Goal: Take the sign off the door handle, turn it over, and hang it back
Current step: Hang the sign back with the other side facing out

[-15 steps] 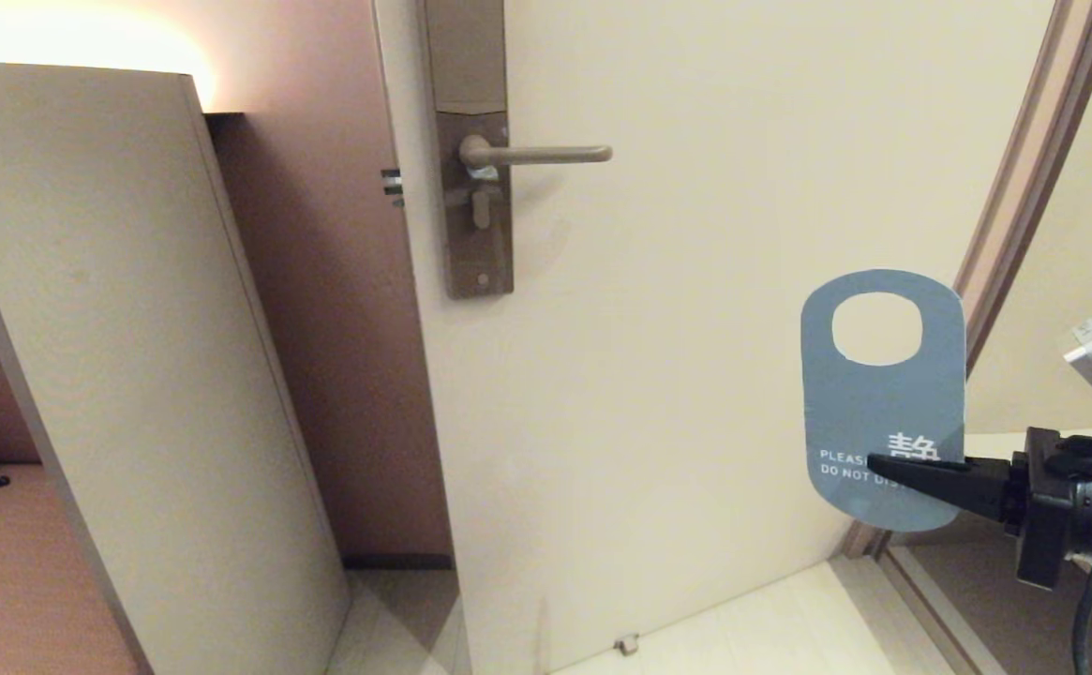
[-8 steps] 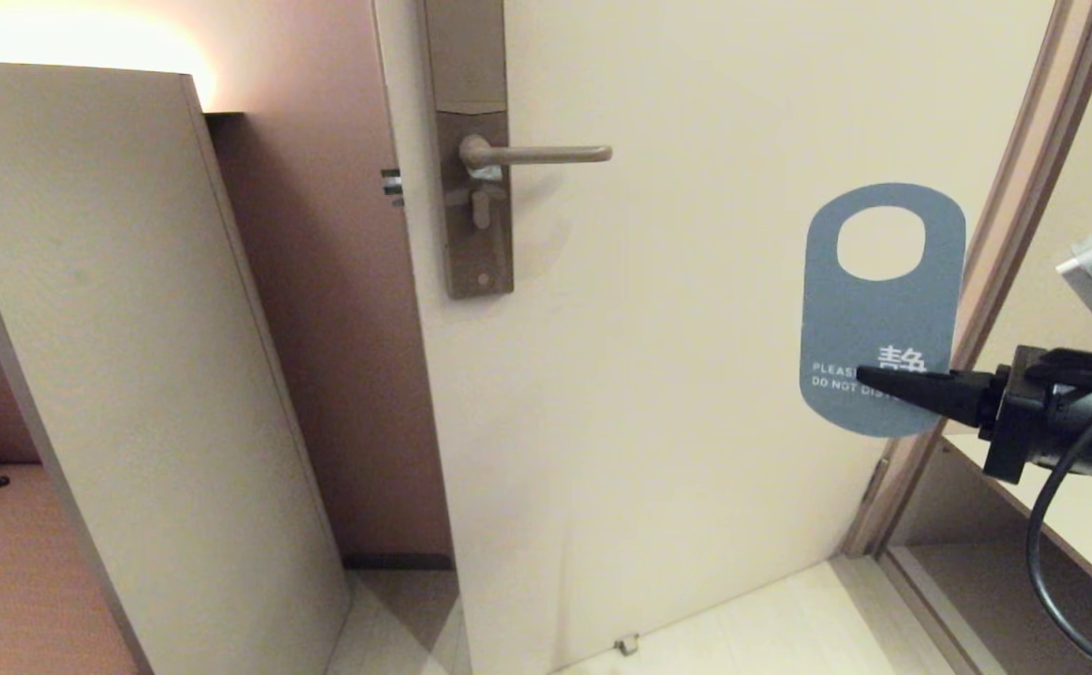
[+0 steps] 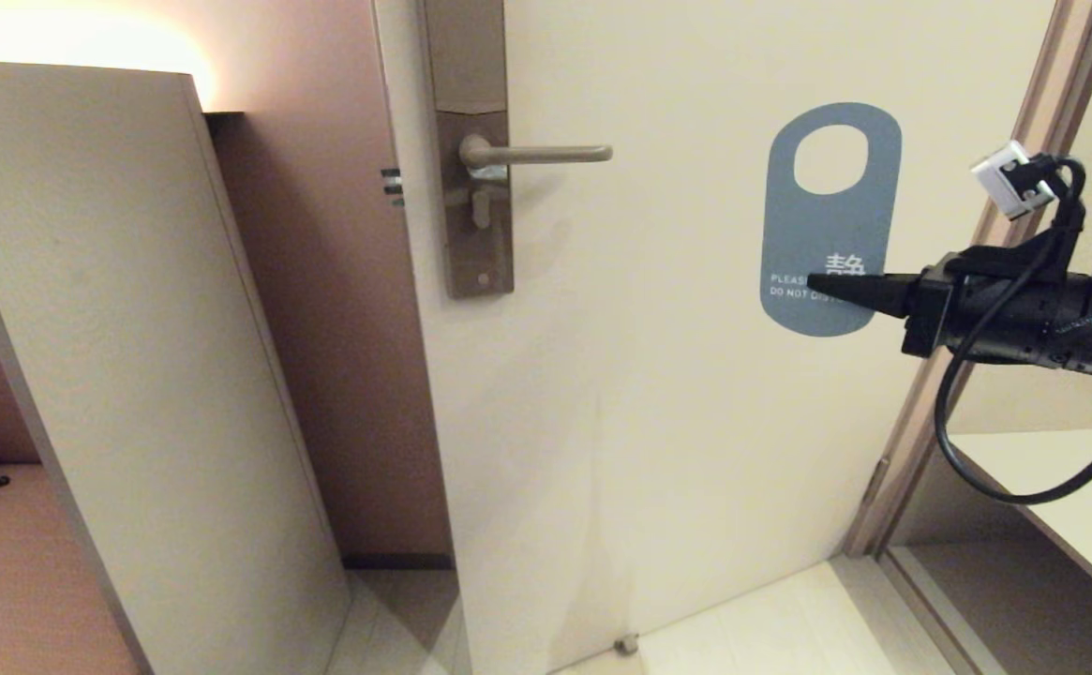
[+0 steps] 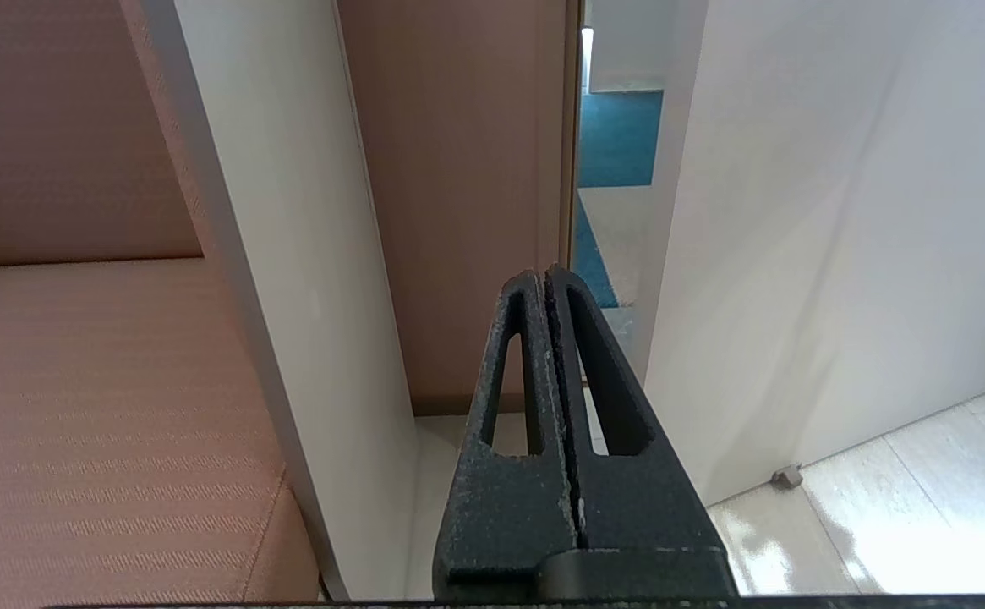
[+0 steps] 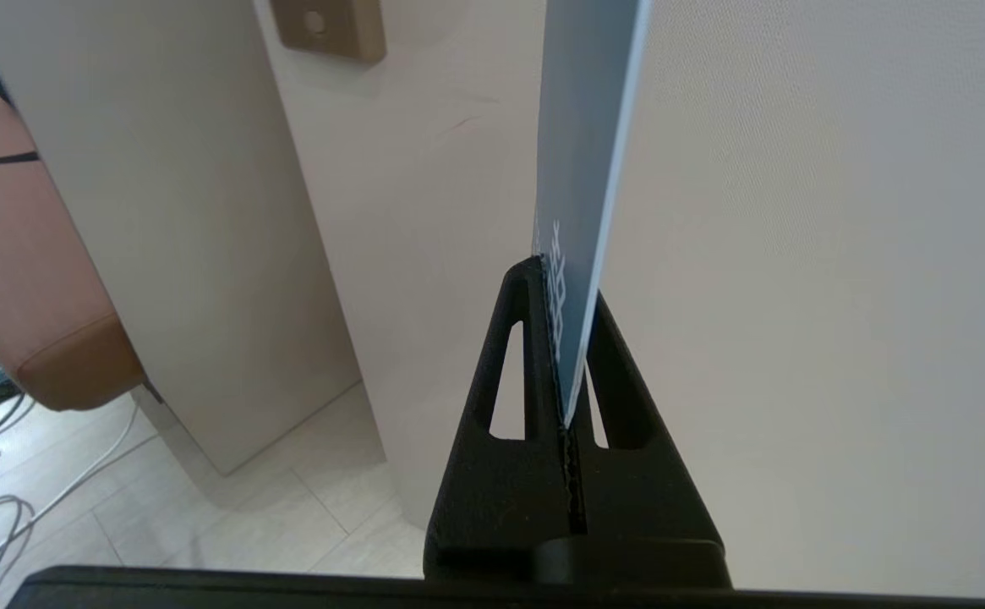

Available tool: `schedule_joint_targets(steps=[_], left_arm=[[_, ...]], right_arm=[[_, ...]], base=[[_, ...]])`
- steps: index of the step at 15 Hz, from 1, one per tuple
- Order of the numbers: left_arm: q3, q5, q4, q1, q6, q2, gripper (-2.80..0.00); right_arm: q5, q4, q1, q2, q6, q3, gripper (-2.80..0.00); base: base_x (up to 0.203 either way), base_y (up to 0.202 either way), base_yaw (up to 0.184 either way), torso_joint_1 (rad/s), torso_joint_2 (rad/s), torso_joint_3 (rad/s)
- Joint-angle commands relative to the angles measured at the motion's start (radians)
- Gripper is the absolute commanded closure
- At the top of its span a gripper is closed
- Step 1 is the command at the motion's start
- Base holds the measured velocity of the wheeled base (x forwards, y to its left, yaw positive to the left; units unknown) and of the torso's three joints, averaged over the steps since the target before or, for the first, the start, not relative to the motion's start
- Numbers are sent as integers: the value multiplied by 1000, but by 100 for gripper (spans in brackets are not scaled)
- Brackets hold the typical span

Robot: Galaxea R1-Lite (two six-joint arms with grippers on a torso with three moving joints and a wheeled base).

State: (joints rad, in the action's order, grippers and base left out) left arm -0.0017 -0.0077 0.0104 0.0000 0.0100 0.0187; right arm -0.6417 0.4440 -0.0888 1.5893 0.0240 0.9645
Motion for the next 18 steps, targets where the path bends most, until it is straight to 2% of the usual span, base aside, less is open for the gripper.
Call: schedule_joint_targets(steps=[1, 4, 12, 18], left_arm=[[0, 0, 0, 0, -1, 8, 0], [0, 0, 0, 0, -1, 9, 0], [0, -1, 0, 0, -1, 7, 0], [0, 0, 0, 0, -1, 7, 0]], right_arm=[[-3, 2, -25, 87, 2, 48, 0], [8, 1, -68, 140, 3, 107, 0], [158, -6, -158, 295, 1, 317, 0], [212, -20, -221, 365, 1, 440, 0]], base=[[0, 0, 0, 0, 0, 0], [0, 0, 0, 0, 0, 0], [0, 0, 0, 0, 0, 0], [0, 0, 0, 0, 0, 0]])
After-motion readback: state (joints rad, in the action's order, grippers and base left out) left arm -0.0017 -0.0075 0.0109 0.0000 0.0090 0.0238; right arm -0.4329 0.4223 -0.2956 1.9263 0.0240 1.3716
